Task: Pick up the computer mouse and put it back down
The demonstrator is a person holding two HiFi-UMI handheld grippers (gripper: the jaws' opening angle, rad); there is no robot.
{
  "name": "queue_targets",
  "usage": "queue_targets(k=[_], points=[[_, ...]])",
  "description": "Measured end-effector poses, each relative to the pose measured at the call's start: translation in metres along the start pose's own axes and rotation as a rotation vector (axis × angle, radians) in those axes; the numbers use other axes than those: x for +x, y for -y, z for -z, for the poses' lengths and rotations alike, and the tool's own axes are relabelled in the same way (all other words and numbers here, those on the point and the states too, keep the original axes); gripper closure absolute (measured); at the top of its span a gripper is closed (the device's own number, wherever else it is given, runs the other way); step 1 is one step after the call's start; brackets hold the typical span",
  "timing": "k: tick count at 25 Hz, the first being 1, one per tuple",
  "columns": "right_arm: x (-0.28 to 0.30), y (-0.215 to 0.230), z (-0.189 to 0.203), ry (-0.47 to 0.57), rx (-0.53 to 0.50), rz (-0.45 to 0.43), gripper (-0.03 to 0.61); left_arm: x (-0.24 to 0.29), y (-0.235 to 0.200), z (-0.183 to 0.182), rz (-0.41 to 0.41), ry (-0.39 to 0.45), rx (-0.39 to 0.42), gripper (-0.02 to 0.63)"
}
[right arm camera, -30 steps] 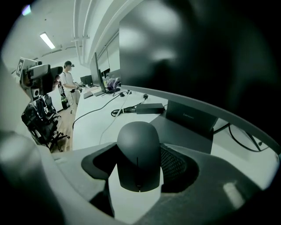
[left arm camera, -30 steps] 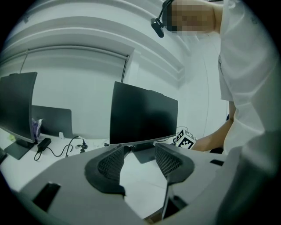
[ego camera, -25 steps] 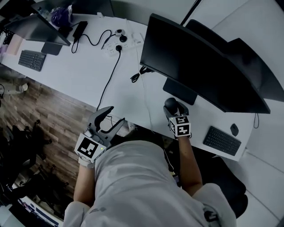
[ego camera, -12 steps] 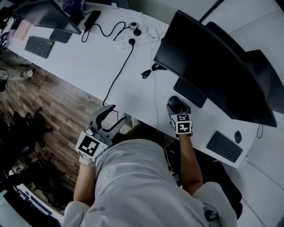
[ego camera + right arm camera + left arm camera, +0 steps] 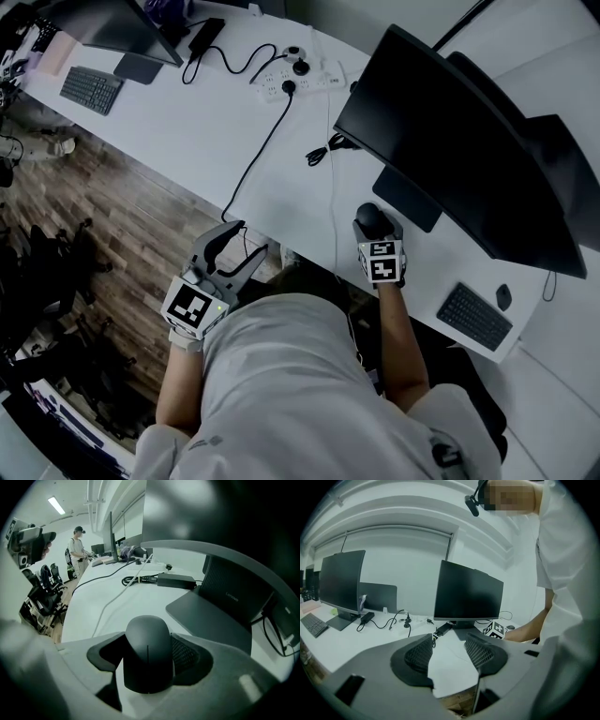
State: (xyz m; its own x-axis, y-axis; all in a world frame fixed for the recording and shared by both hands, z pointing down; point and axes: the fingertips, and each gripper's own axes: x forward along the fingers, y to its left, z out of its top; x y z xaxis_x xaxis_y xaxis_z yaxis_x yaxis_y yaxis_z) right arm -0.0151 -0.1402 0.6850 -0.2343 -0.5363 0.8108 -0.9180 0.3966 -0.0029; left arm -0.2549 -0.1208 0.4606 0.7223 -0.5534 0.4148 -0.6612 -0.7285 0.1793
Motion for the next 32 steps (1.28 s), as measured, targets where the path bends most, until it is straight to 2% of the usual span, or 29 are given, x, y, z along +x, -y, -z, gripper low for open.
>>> queue_targets(k=[11, 22, 32], points=[[-0.029, 0.001, -0.015, 0.068, 0.02, -0.035, 0.29, 0.005, 0.015, -0.002, 0.011, 0.02, 0.009, 0.41], [-0.1, 0.009, -0.035, 0.197, 0.07, -0.053, 0.29, 0.027, 0.051, -0.021, 0.073, 0.064, 0.023, 0.41], [-0.175, 0.024, -0.048, 0.345, 0.098, -0.035, 0.29, 0.045, 0.089, -0.048, 0.131, 0.1, 0.048, 0.41]])
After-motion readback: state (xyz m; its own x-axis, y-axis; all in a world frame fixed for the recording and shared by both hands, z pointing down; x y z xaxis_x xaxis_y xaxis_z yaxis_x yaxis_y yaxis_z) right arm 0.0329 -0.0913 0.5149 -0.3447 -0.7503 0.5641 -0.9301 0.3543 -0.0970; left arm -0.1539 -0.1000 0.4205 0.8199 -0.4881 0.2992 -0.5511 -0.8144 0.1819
